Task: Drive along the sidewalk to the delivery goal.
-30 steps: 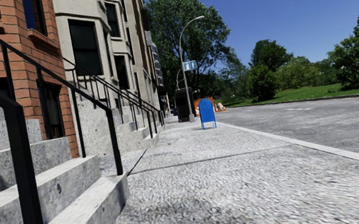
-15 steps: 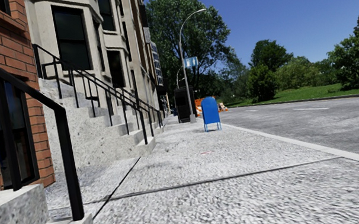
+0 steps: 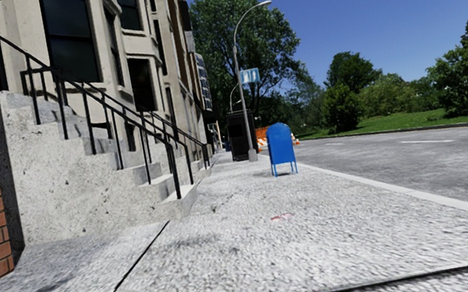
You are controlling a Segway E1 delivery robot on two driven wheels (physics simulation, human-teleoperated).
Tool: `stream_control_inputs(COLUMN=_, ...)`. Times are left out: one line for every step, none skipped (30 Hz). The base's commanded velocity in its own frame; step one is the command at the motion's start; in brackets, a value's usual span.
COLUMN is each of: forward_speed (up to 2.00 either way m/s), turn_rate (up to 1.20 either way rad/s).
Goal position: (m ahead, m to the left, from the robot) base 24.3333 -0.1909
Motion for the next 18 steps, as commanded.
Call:
stream_control_inputs(forward_speed=2.0, turn_rate=0.0)
stream_control_inputs(forward_speed=2.0, turn_rate=0.0)
stream_control_inputs(forward_speed=2.0, turn_rate=0.0)
stream_control_inputs(forward_speed=2.0, turn_rate=0.0)
stream_control_inputs(forward_speed=2.0, turn_rate=0.0)
stream_control_inputs(forward_speed=2.0, turn_rate=0.0)
stream_control_inputs(forward_speed=2.0, turn_rate=0.0)
stream_control_inputs(forward_speed=2.0, turn_rate=0.0)
stream_control_inputs(forward_speed=2.0, turn_rate=0.0)
stream_control_inputs(forward_speed=2.0, turn_rate=0.0)
stream_control_inputs(forward_speed=2.0, turn_rate=0.0)
stream_control_inputs(forward_speed=2.0, turn_rate=0.0)
stream_control_inputs(forward_speed=2.0, turn_rate=0.0)
stream_control_inputs(forward_speed=2.0, turn_rate=0.0)
stream_control_inputs(forward_speed=2.0, turn_rate=0.0)
stream_control_inputs(forward_speed=2.0, turn_rate=0.0)
stream_control_inputs(forward_speed=2.0, turn_rate=0.0)
stream_control_inputs(forward_speed=2.0, turn_rate=0.0)
